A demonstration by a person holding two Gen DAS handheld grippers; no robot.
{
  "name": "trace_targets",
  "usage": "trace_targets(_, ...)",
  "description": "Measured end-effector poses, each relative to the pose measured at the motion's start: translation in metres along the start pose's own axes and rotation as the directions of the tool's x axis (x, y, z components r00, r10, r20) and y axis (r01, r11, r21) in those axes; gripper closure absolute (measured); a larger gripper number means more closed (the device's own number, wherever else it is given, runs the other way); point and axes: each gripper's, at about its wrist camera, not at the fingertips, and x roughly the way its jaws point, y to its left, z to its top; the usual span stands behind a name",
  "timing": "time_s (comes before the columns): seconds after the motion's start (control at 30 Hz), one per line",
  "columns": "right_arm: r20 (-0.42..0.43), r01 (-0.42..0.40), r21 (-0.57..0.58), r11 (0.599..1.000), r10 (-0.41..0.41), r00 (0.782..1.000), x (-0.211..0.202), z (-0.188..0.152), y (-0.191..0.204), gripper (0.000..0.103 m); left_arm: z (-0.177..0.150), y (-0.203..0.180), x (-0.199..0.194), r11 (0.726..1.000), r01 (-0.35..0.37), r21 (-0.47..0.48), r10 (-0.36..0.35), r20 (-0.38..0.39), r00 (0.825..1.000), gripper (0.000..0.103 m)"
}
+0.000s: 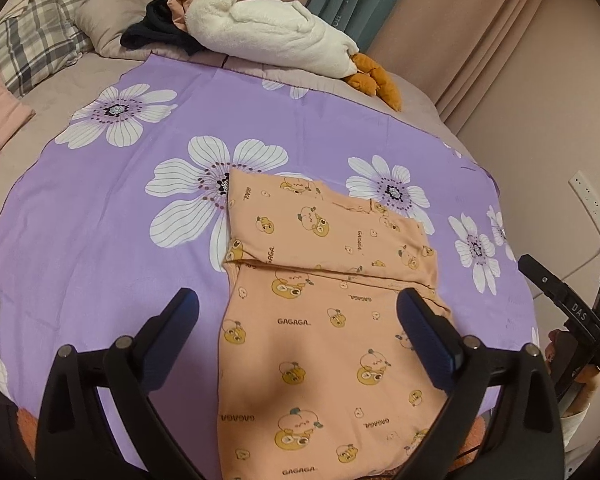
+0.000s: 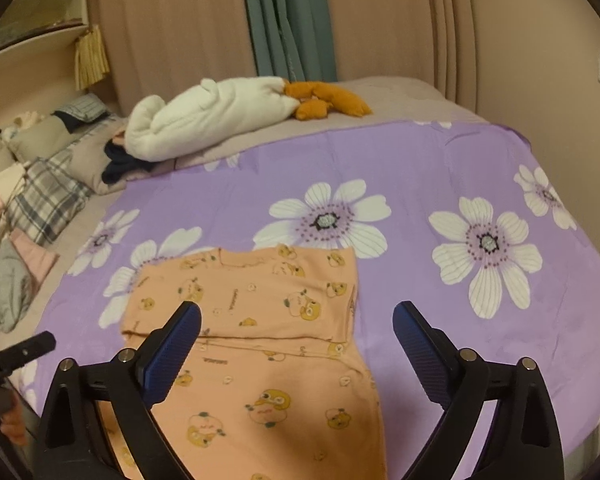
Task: Fold small clothes
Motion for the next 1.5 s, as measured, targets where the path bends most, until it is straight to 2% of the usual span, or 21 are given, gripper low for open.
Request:
trace_targets(0.13,0.019,-0.010,-0.003,1.000,0.010,1.000,-0.012,-0.007,0.001,0.007,-0.009,0.001,-0.001,1.000,-0.004,-0.010,0.004,-0.003,1.000,0.003)
trace_targets(0.37,0.015,0.007,0.013,1.000,-0.007,1.000,-0.022,-0.029,-0.008,0.007,-0.035,0.015,0.021,0.997,-0.068,-0.031,0.065,-0.093,0.994,0.003)
trace_targets(0.73,-0.106,0.039,0.104,0.994,-0.028,0.994,-0.006,-0.072,-0.031,0.007,-0.065,0.036,0.042,0.991,-0.123,-0.049,0.113,-0.177,0.978,0.004)
trace_targets(0.9,-0.195,0.096,0.138,0.986,-0.068,0.978,0.005,-0.096,-0.049,0.007,-0.078,0.043,0.049,0.991,-0.118,-0.056,0.104,-0.218,0.971,0.007)
trace_targets(1.0,-0.242,0.117,0.166,0.979,-0.075,0.967,0.010,-0.108,-0.058,0.007,-0.085,0.047,0.052,0.990,-0.126,-0.070,0.106,-0.238,0.966,0.014)
trace_targets(1.13,-0.306,0.137,0.182,0.974,-0.076,0.949,0.017,-0.127,-0.064,0.007,-0.098,0.046,0.055,0.993,-0.094,-0.068,0.072,-0.274,0.959,0.016)
trace_targets(1.23,-0.349,0.144,0.171,0.975,-0.077,0.934,0.020,-0.138,-0.065,0.012,-0.105,0.042,0.052,0.995,-0.086,-0.047,0.069,-0.278,0.958,0.016)
trace_targets(1.3,-0.369,0.149,0.168,0.974,-0.078,0.926,0.022,-0.144,-0.066,0.013,-0.109,0.040,0.052,0.997,-0.060,-0.057,0.041,-0.292,0.955,0.018)
trace_targets(1.4,-0.396,0.145,0.171,0.975,-0.067,0.916,0.025,-0.154,-0.067,0.020,-0.117,0.036,0.052,0.996,-0.027,-0.082,0.000,-0.309,0.951,0.022)
trace_targets(1.43,-0.393,0.144,0.160,0.977,-0.070,0.917,0.026,-0.156,-0.066,0.020,-0.119,0.032,0.051,0.997,-0.021,-0.068,-0.001,-0.310,0.951,0.026)
trace_targets(1.47,-0.388,0.147,0.148,0.978,-0.079,0.918,0.025,-0.157,-0.065,0.021,-0.121,0.027,0.051,0.999,-0.010,-0.048,-0.006,-0.314,0.949,0.036)
trace_targets(1.5,-0.388,0.150,0.131,0.980,-0.089,0.918,0.025,-0.157,-0.062,0.026,-0.123,0.023,0.053,0.999,0.007,-0.038,-0.019,-0.322,0.946,0.041)
